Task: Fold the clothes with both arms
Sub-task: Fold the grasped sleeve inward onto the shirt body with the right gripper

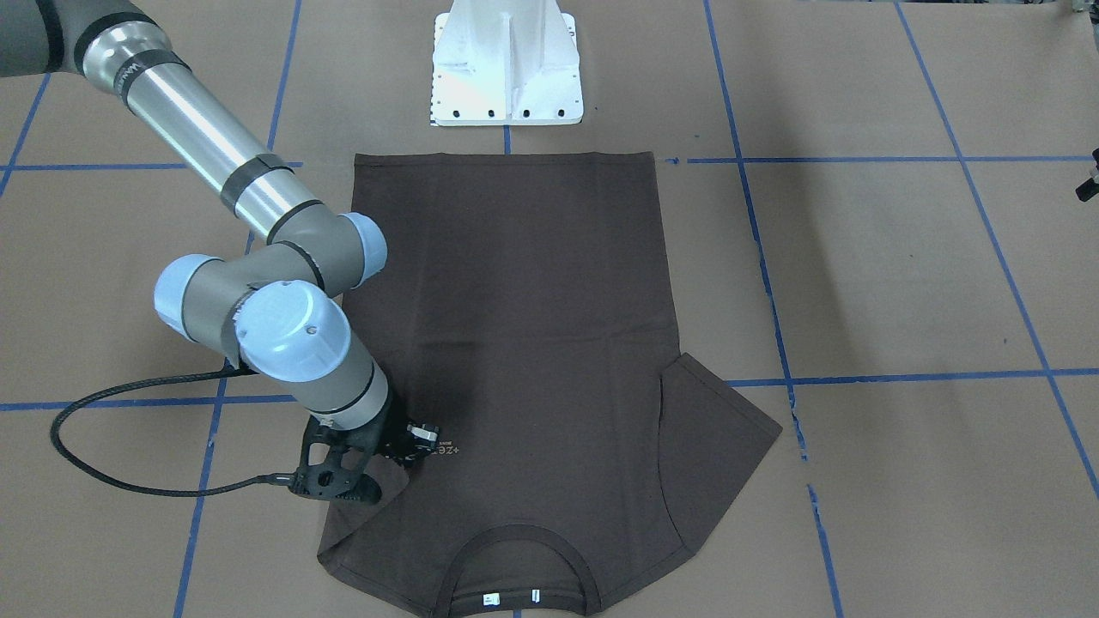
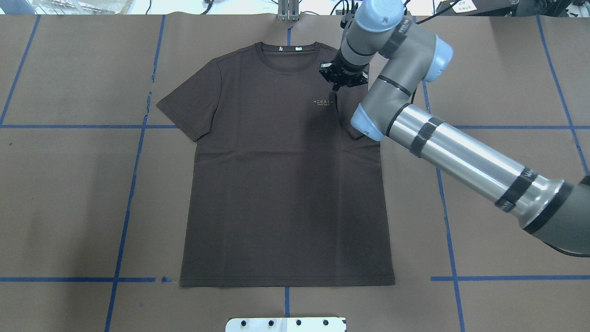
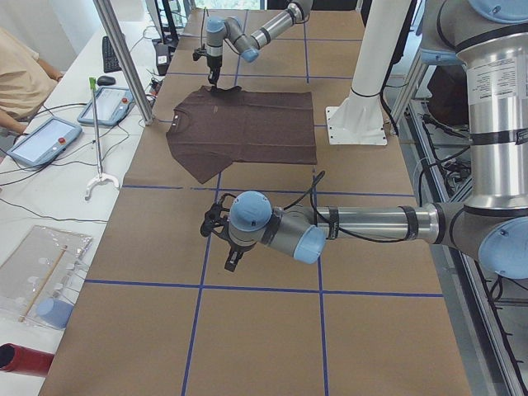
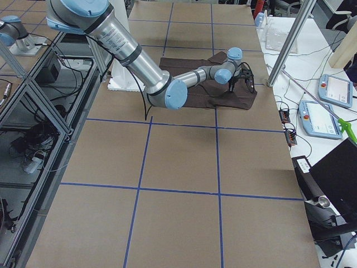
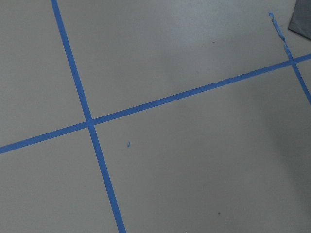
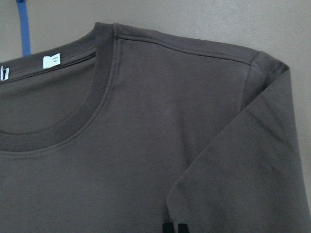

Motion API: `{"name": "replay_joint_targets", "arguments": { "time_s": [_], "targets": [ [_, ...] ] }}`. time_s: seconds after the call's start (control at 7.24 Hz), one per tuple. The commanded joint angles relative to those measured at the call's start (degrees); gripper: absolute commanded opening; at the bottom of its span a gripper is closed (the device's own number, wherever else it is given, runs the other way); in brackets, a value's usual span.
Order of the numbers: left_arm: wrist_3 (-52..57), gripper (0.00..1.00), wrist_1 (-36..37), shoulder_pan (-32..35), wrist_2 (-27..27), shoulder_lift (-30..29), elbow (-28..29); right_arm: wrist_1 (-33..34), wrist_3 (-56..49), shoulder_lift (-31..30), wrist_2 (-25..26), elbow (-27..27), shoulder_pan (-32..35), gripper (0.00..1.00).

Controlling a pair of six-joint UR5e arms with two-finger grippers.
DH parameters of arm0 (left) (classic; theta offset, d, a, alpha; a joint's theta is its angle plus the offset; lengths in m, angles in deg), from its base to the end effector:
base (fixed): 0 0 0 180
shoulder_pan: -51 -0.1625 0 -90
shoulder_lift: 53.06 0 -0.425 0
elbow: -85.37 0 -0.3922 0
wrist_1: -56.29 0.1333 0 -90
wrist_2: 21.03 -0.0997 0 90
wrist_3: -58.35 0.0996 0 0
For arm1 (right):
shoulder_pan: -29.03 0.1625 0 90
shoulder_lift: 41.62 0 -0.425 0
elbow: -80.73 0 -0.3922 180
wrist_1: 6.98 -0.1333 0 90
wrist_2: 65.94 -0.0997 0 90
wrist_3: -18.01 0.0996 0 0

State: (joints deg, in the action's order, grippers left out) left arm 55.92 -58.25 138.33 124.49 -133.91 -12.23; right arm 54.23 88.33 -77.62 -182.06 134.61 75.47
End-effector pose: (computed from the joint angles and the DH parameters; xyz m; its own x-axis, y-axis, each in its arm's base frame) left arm -0.0307 -0.4402 0.6057 0.5518 0.3087 -0.7747 -0.0195 0.9335 0.3580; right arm -0.5213 -0.6780 0.2807 0.5900 0.1817 0.7867 -0.2456 0.9686 -0.0395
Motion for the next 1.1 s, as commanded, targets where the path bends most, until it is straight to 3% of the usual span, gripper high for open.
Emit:
{"name": "replay_joint_targets", "arguments": {
  "time_s": [0.0,0.14,0.41,0.55,0.83,0.97],
  "targets": [
    [-5.8,1.00,-3.6,-0.2,1.4,-0.5,0.0,-0.2,0.6,3.1,1.5,-2.2,-1.0,0.99],
    [-8.3,1.00,-6.5,-1.2,1.6,-1.0,0.3,-0.2,0.7,3.3,1.4,-0.6,-1.0,1.00],
    [-24.7,1.00,-6.9,-14.8,0.6,-12.7,2.6,0.0,1.9,-0.6,0.7,7.2,0.0,1.00],
    [-32.0,1.00,-6.8,-18.5,-2.9,-20.3,7.6,0.0,2.5,-4.8,-1.0,13.1,1.0,1.00],
    [-47.4,1.00,-7.2,-27.3,-15.6,-30.8,16.3,-0.3,2.1,-14.1,-8.5,22.7,6.6,1.00],
    [-50.9,0.98,-7.2,-28.9,-17.2,-35.2,20.7,-0.3,1.5,-15.5,-9.5,23.6,8.1,1.00]
  ]
}}
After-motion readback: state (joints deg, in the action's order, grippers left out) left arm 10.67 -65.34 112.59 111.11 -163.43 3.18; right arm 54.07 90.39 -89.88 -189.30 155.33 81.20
